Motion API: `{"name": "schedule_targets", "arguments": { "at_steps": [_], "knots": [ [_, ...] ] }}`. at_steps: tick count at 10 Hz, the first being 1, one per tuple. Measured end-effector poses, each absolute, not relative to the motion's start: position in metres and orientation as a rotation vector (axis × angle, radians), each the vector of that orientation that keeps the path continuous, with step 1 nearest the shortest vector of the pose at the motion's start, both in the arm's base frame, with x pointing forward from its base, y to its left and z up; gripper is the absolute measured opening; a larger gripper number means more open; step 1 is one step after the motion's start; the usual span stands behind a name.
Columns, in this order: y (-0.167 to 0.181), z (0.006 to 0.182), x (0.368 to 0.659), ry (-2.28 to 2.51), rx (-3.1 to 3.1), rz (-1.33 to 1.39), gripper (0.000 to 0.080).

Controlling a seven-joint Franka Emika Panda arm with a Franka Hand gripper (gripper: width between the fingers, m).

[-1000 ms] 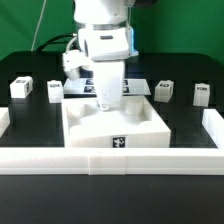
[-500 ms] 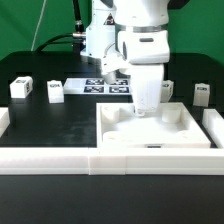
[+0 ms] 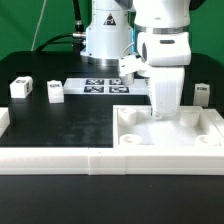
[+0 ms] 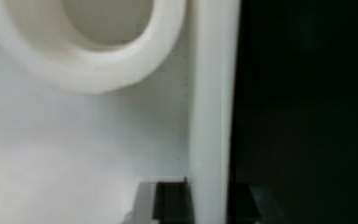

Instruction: Assemble one leg

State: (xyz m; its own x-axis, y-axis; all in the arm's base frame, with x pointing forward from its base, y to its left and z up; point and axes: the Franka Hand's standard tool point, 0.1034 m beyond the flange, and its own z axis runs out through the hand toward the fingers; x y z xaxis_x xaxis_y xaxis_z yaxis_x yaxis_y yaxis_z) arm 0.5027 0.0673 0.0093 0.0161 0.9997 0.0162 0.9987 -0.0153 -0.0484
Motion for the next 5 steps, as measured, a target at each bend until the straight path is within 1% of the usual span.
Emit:
{"name": "schedule_targets", "arguments": {
  "at_steps": [1, 2, 3, 4, 5],
  "knots": [
    [0.0668, 0.0091, 0.5024, -2.17, -2.207, 0.036, 0.0143],
    [0.0668, 0.009, 0.5023, -2.17, -2.207, 0.036, 0.0143],
    [0.0667, 0.0089, 0.5023, -2.17, -2.207, 0.036, 0.0279],
    [0.0666, 0.0088, 0.5022, -2.17, -2.207, 0.037, 0.0461],
    [0.0665, 0.0087, 0.5022, -2.169, -2.207, 0.037, 0.0582]
  ]
}}
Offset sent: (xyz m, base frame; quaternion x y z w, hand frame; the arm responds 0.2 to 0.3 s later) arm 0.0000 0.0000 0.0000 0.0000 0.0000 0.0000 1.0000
